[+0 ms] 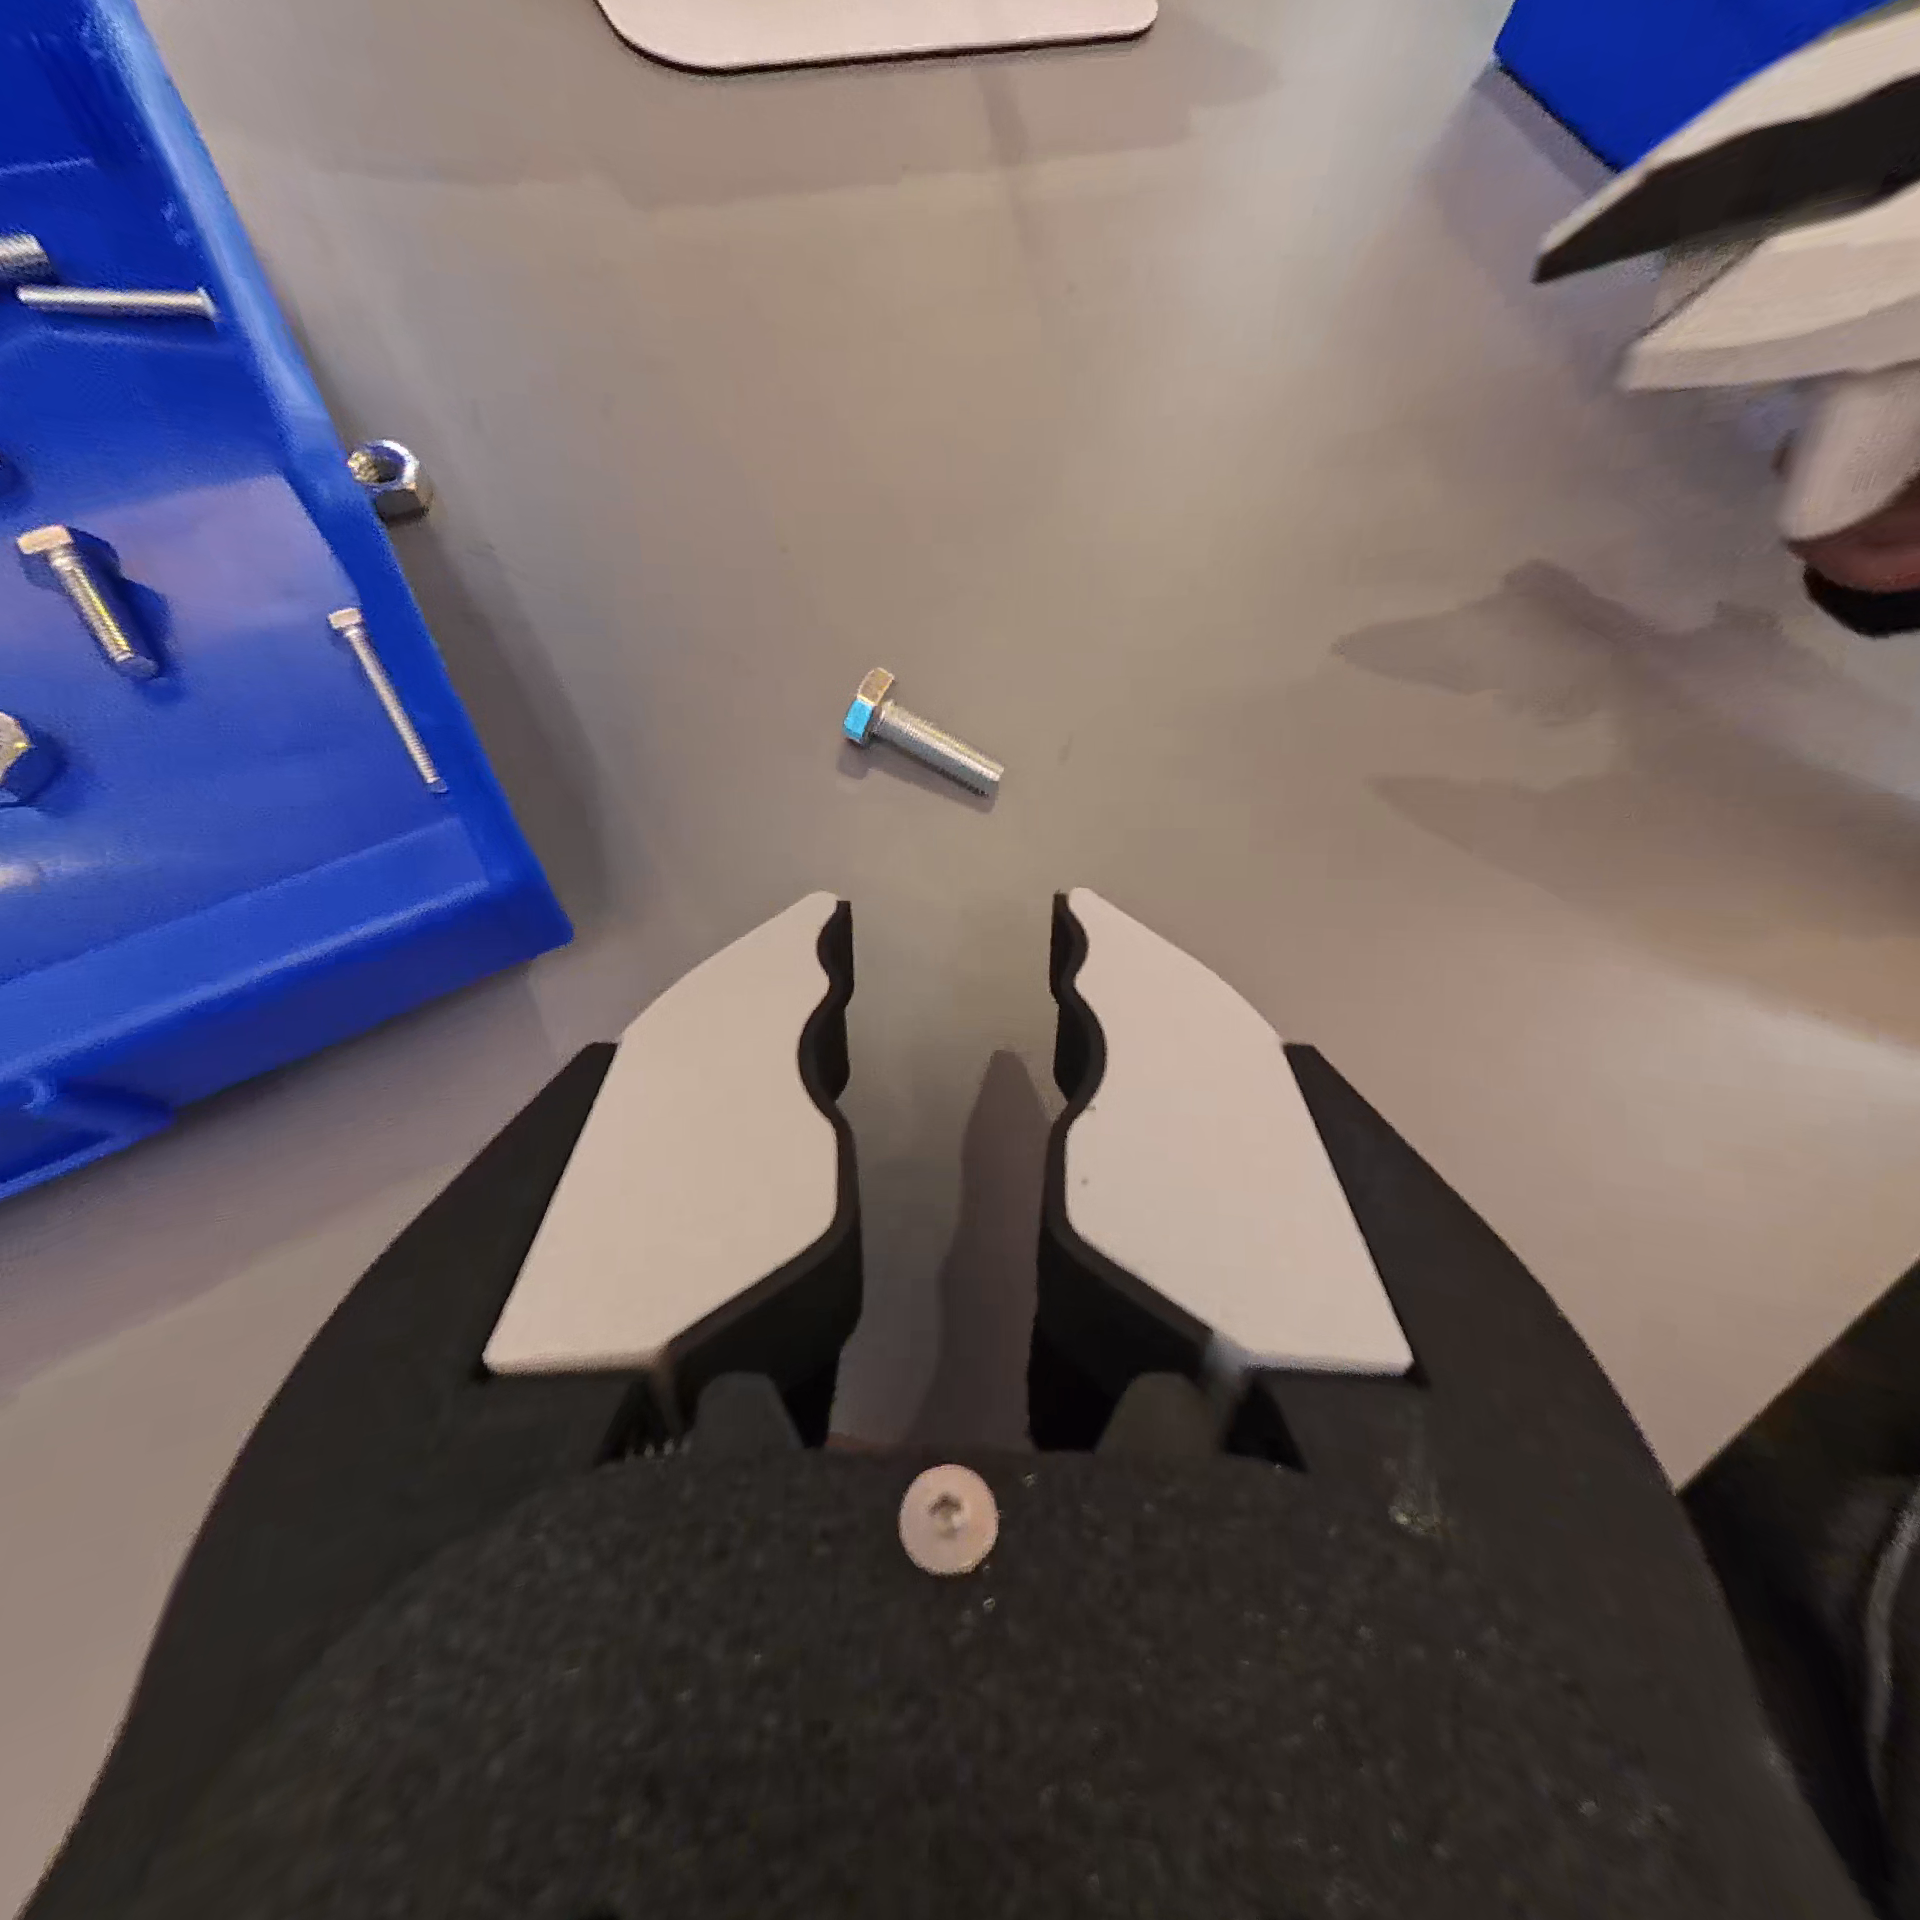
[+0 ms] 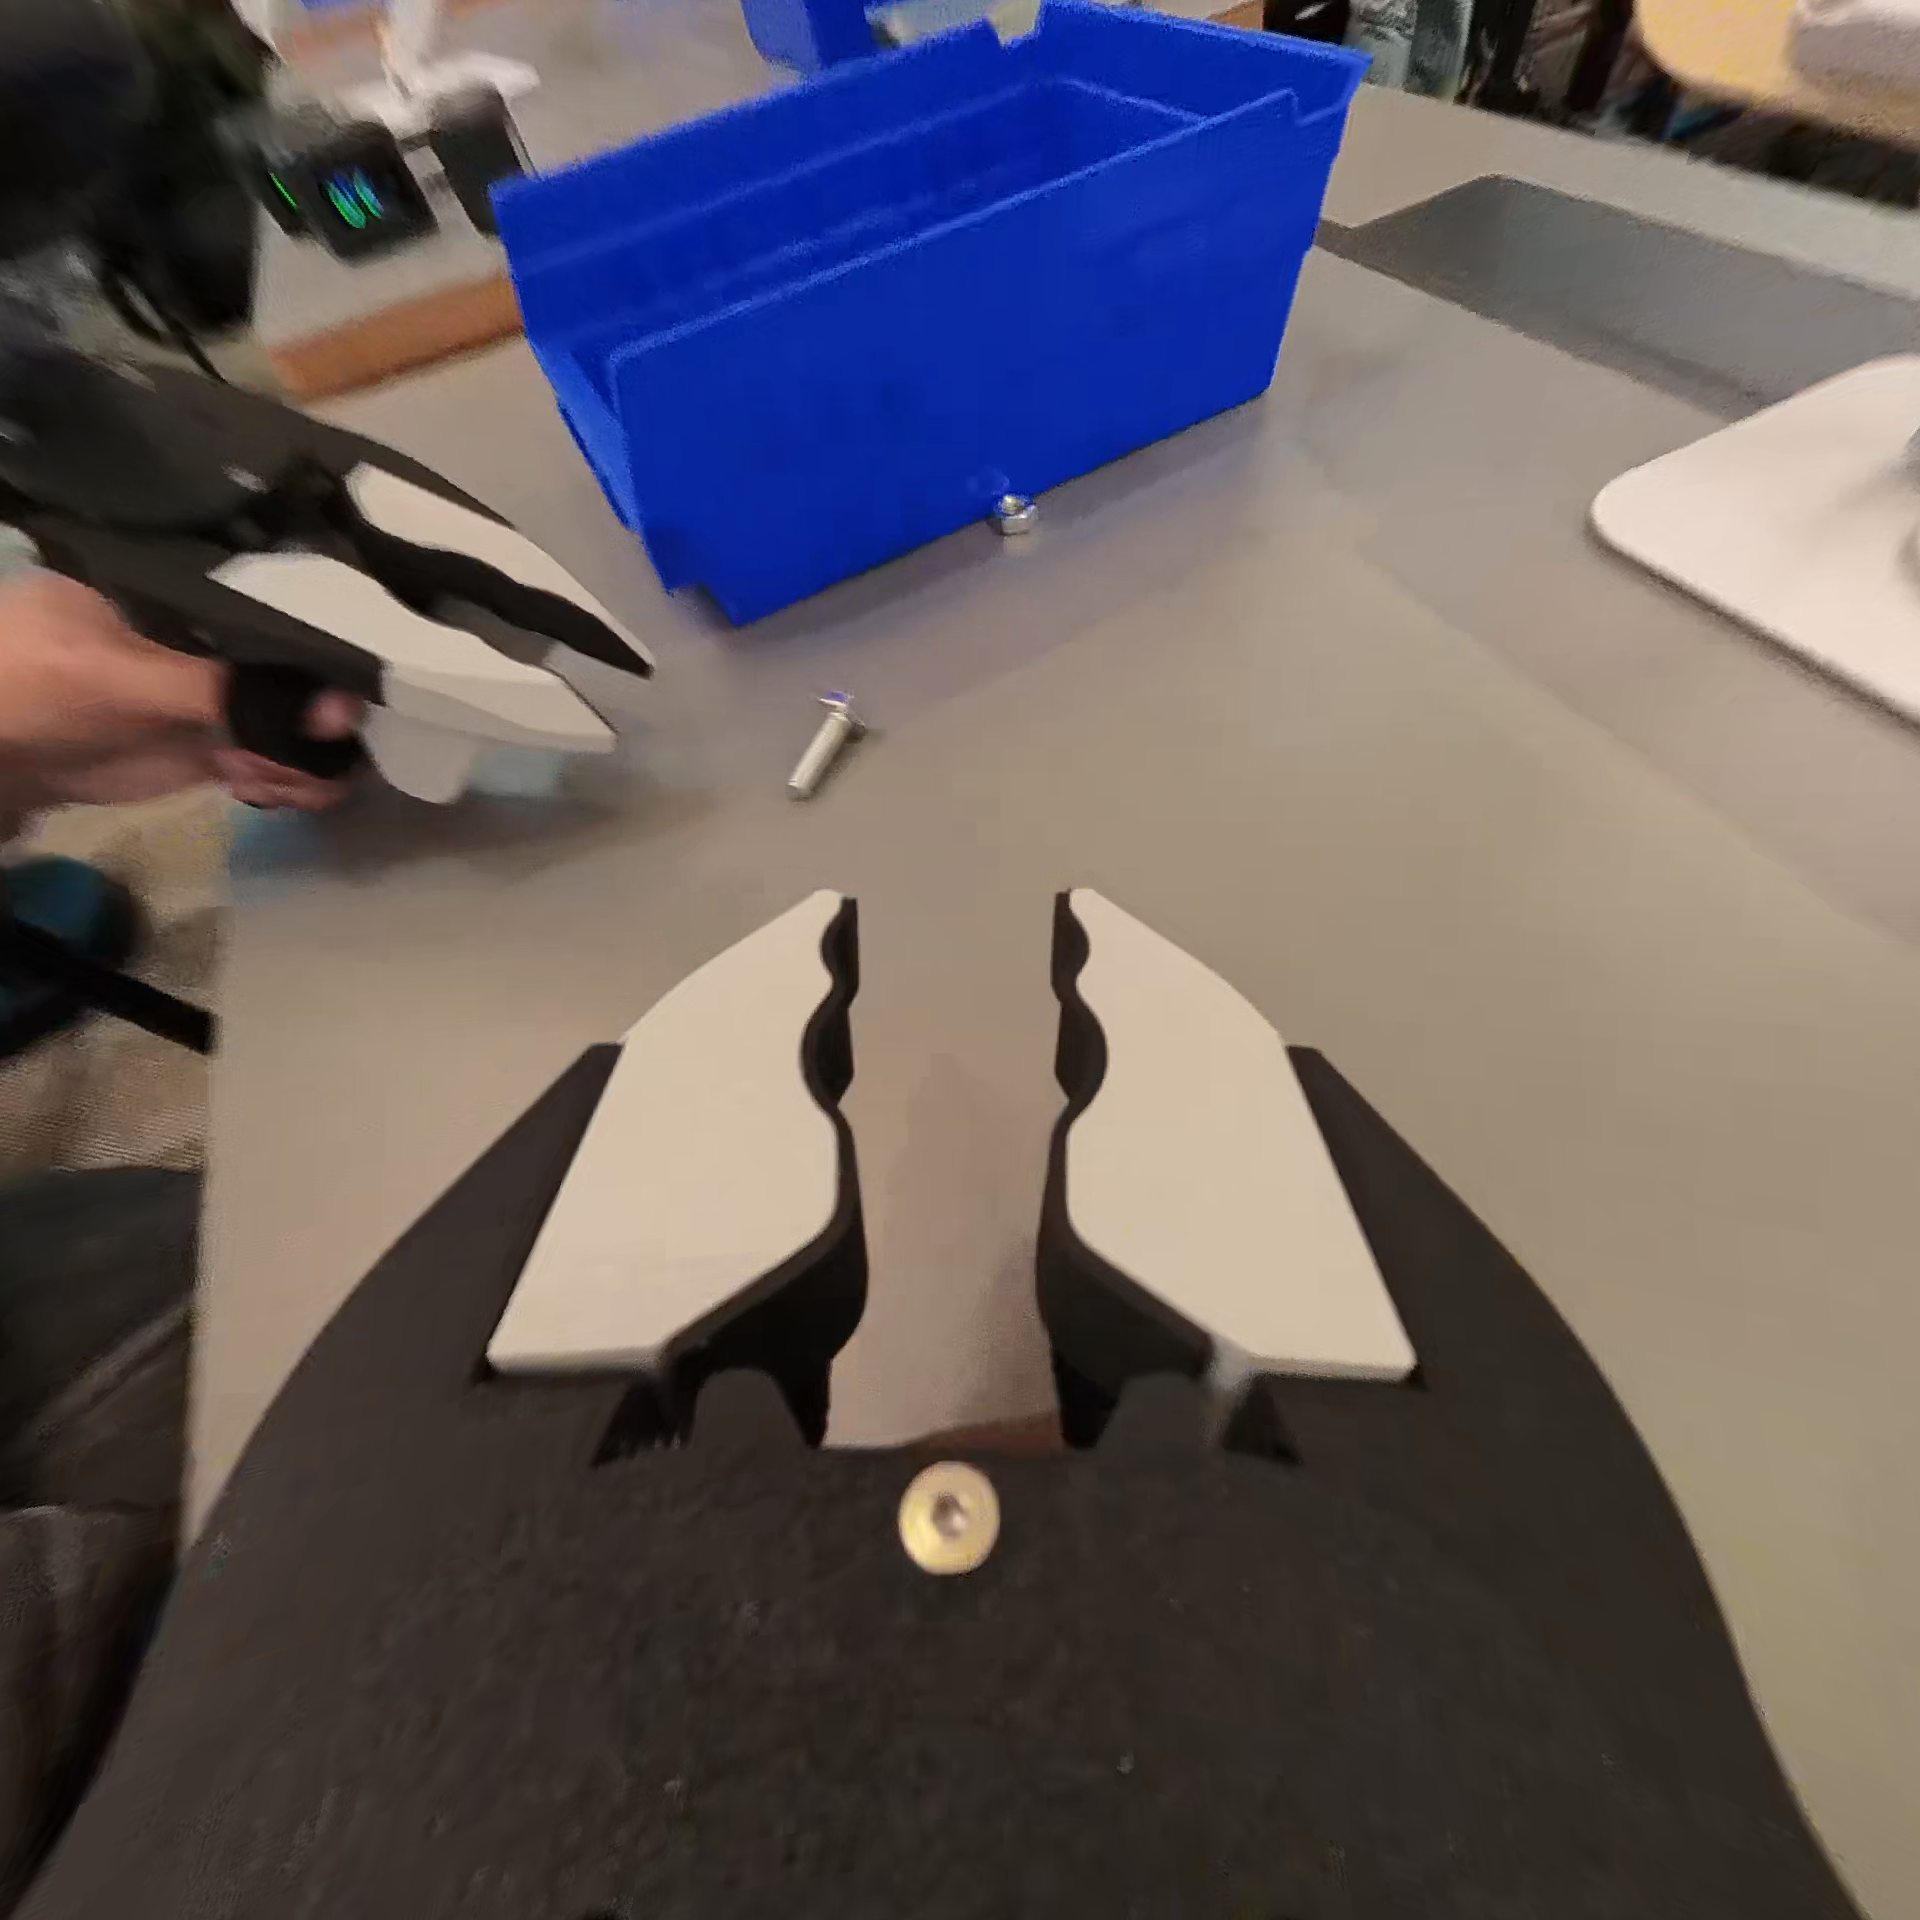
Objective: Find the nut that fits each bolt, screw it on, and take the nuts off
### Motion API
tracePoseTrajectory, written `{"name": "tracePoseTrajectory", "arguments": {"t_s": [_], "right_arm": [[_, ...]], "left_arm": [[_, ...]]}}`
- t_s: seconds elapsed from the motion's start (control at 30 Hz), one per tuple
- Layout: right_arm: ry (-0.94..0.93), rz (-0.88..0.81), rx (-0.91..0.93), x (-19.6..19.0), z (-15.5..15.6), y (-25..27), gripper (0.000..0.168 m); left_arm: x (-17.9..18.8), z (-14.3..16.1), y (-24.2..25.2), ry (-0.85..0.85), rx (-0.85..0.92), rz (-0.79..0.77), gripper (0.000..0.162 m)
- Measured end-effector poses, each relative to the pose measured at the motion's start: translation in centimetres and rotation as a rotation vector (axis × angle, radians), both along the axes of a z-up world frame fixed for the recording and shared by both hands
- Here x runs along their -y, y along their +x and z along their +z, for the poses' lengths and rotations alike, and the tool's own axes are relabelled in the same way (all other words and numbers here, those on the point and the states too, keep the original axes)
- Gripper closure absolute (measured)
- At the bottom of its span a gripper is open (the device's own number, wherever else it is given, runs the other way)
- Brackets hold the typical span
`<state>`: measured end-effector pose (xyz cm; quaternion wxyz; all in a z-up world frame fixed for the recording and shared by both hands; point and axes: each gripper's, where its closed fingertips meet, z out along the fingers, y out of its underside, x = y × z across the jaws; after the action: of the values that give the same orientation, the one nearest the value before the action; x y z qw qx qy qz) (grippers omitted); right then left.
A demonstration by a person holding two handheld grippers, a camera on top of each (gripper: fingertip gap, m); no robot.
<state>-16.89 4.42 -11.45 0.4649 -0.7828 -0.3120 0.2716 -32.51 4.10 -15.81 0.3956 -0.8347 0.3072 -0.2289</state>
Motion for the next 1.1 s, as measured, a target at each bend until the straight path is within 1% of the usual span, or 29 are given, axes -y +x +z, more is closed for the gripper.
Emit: {"name": "tracePoseTrajectory", "arguments": {"t_s": [0.07, 0.13, 0.2, 0.27, 0.3, 0.37, 0.4, 0.47, 0.57, 0.67, 0.77, 0.83, 0.87, 0.93, 0.97, 1.03, 1.1], "right_arm": [[0.036, -0.002, 0.100, -1.9, 0.2, -1.8, 0.129], [0.085, 0.080, 0.190, -4.1, 0.5, -5.4, 0.125], [0.164, 0.148, 0.367, -7.8, -0.3, -8.2, 0.126], [0.200, 0.224, 0.468, -11.5, -1.5, -10.6, 0.127], [0.166, 0.265, 0.473, -12.9, -2.3, -11.7, 0.126], [0.048, 0.330, 0.424, -14.7, -3.8, -13.5, 0.123], [0.020, 0.350, 0.412, -15.3, -4.2, -14.0, 0.123], [0.036, 0.358, 0.408, -16.7, -4.7, -14.6, 0.123], [0.001, 0.379, 0.400, -17.5, -5.8, -15.2, 0.123], [-0.018, 0.399, 0.392, -17.7, -6.6, -16.0, 0.123], [-0.001, 0.420, 0.423, -17.7, -7.6, -16.9, 0.123], [-0.010, 0.430, 0.403, -17.8, -7.2, -17.7, 0.125], [-0.031, 0.438, 0.401, -17.7, -7.2, -18.0, 0.129], [-0.047, 0.457, 0.447, -17.7, -7.7, -18.1, 0.130], [-0.061, 0.467, 0.442, -17.6, -7.7, -18.1, 0.150], [-0.104, 0.440, 0.471, -17.8, -7.7, -17.3, 0.151], [-0.064, 0.466, 0.474, -17.3, -7.1, -16.3, 0.151]], "left_arm": [[0.1, 0.5, -0.2, 0.019, 0.010, -0.004, 0.126], [0.5, 1.0, 0.0, 0.029, 0.043, -0.015, 0.127], [1.0, 1.1, 0.0, 0.039, 0.054, -0.021, 0.127], [1.5, 1.1, 0.0, 0.065, 0.058, -0.024, 0.127], [1.8, 1.1, 0.0, 0.073, 0.064, -0.021, 0.128], [2.4, 0.9, 0.3, 0.069, 0.079, -0.028, 0.130], [2.6, 1.0, 0.5, 0.072, 0.080, -0.040, 0.130], [2.9, 1.4, 0.5, 0.104, 0.077, -0.058, 0.130], [3.0, 1.9, -0.1, 0.138, 0.067, -0.049, 0.130], [3.1, 2.2, -0.7, 0.106, 0.088, -0.036, 0.130], [2.5, 2.8, -1.7, 0.119, 0.093, 0.005, 0.130], [2.1, 3.2, -2.1, 0.123, 0.091, 0.025, 0.130], [1.9, 3.4, -2.3, 0.122, 0.097, 0.033, 0.130], [1.8, 3.7, -2.3, 0.110, 0.123, 0.040, 0.130], [1.9, 3.8, -2.2, 0.100, 0.133, 0.039, 0.130], [1.9, 3.6, -2.2, 0.087, 0.139, 0.041, 0.130], [1.9, 3.3, -2.2, 0.078, 0.126, 0.036, 0.130]]}}
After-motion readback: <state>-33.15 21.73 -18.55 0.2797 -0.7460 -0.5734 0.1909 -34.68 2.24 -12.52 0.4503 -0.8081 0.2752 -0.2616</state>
